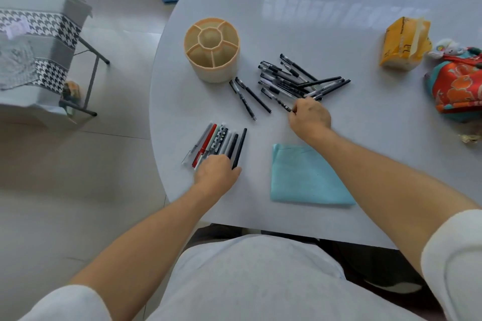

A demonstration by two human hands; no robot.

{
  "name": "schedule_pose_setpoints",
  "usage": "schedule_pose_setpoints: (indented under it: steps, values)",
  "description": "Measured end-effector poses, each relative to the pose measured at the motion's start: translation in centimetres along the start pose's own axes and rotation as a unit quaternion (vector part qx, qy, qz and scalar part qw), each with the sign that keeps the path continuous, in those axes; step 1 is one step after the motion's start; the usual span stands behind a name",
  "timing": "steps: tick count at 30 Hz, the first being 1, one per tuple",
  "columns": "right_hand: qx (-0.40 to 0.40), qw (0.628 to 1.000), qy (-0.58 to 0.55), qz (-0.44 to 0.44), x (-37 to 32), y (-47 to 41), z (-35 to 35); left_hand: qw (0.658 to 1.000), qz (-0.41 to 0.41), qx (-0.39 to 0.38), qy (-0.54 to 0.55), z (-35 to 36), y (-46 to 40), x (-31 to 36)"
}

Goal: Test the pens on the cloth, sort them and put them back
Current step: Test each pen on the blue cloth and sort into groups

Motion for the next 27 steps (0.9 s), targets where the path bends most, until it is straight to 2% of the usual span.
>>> schedule_pose_setpoints:
  steps: [5,8,11,14,17,22,24,27]
  values:
    - [0.05,0.979,-0.193,0.046,1.9,4.3,-1.7,0.997,0.002,0.036,-0.075,-1.1,-0.2,0.2]
    - [0.065,0.947,-0.31,0.059,3.3,8.6,-2.5,0.995,0.048,0.09,-0.013,-2.1,0.3,1.8]
    - [0.034,0.908,-0.409,0.082,4.7,13.1,-2.8,0.982,0.116,0.116,0.093,-3.0,1.2,4.5]
    - [0.011,0.859,-0.5,0.108,5.7,16.8,-3.1,0.968,0.21,0.087,0.11,-3.0,2.5,7.7]
    - [0.016,0.815,-0.564,0.134,6.2,19.1,-3.2,0.952,0.292,0.026,0.085,-2.1,3.6,10.5]
    - [0.036,0.725,-0.67,0.153,7.1,20.5,-2.3,0.948,0.314,-0.058,0.004,-0.5,4.9,12.5]
    - [0.007,0.721,-0.677,0.144,6.6,20.5,-1.7,0.935,0.341,-0.097,-0.014,0.1,5.6,13.0]
    - [-0.037,0.756,-0.641,0.128,6.1,20.3,-1.0,0.922,0.37,-0.113,-0.035,0.7,6.3,13.3]
Point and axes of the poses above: each hand's wrist, its own y-axis away from the middle knuckle, its own z-axis out of the palm, x = y × z, the point moved 4 cm from there along -y, towards the middle knuckle, and after that the axes turned 5 degrees about -z, right-handed, at the moved point
